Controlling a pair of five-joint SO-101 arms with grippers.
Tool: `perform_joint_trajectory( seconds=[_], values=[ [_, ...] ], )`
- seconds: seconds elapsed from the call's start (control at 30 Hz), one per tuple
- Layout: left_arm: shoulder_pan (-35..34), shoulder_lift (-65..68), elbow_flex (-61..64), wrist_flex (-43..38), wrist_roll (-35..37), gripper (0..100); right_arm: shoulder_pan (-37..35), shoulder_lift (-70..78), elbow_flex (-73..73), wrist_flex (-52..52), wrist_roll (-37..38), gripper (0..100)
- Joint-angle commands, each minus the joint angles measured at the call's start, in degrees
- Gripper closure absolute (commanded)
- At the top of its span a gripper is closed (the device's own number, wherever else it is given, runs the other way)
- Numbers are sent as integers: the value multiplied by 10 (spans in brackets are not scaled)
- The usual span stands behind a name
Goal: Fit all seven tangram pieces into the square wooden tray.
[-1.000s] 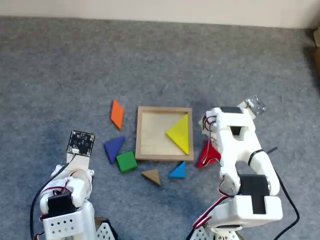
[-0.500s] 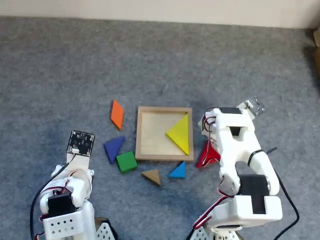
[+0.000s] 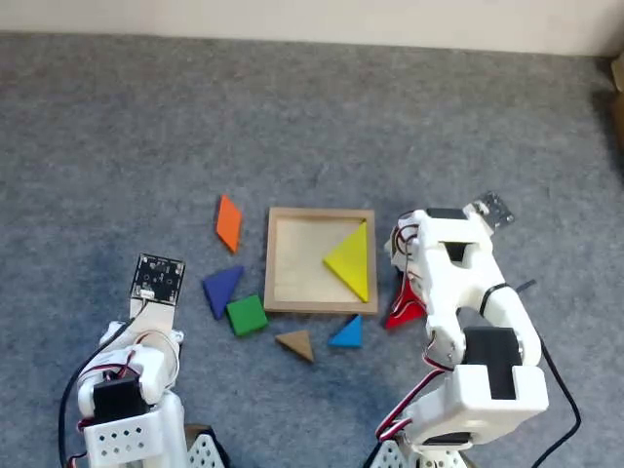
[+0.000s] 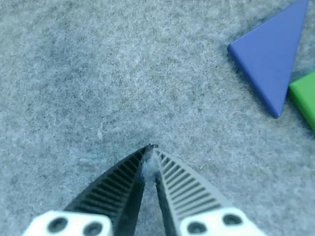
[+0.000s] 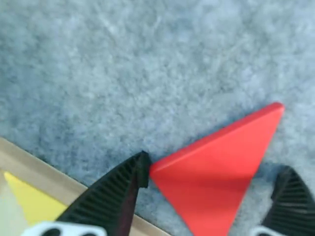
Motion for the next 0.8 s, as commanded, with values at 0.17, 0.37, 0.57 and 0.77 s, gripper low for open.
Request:
perform_joint_trajectory(
  seconds=[0.17, 0.37, 0.57, 0.77],
  values=[
    [-3, -3, 11, 2, 4, 993, 7, -68, 9, 16, 1, 789],
    [-3, -3, 11, 2, 4, 993, 6, -126, 11, 21, 57, 793],
    [-3, -3, 11, 2, 4, 993, -8, -168, 7, 34, 177, 793],
    [-3, -3, 11, 2, 4, 993, -39, -191, 4, 68, 315, 793]
  ],
)
